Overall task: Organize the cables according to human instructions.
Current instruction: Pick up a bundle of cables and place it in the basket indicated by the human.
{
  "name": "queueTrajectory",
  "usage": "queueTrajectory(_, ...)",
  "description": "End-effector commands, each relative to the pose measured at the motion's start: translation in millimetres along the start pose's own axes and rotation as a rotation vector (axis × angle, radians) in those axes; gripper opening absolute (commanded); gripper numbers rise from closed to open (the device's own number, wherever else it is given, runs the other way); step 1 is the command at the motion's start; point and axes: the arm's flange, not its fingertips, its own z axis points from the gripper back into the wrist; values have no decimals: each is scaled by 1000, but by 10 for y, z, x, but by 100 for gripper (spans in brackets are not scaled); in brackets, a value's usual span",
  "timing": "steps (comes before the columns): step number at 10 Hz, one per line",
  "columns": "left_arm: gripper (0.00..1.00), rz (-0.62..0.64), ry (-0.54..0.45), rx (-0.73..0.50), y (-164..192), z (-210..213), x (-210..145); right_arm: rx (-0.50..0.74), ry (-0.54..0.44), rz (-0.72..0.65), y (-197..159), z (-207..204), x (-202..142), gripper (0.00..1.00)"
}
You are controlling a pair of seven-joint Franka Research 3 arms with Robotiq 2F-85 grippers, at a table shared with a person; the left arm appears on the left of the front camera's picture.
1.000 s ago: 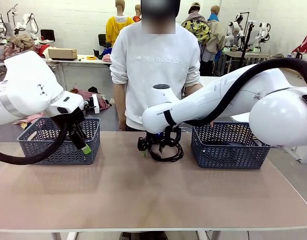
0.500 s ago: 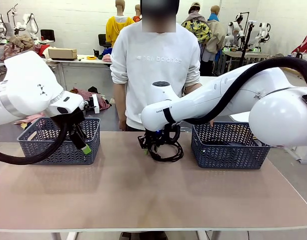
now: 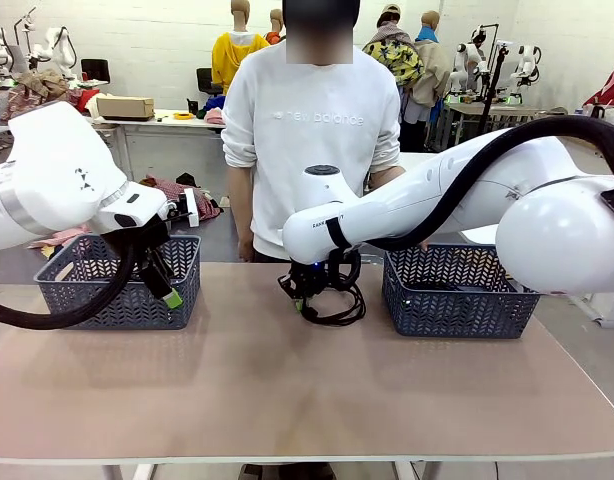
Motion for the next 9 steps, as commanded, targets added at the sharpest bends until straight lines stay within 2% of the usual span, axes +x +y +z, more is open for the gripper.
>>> queueTrajectory(1, 100, 7, 5, 3, 13, 16, -14, -4, -14, -37, 26, 69, -25, 0)
queueTrajectory(4, 100, 7, 5, 3, 13, 16, -14, -16, -13, -62, 39, 135, -44, 0)
queueTrajectory(6, 100, 7, 5, 3, 13, 16, -14, -38, -21, -48, 59, 384, -58, 0)
queueTrajectory(9, 100, 7, 5, 3, 13, 16, -14, -118, -20, 132, 68, 963, -79, 0)
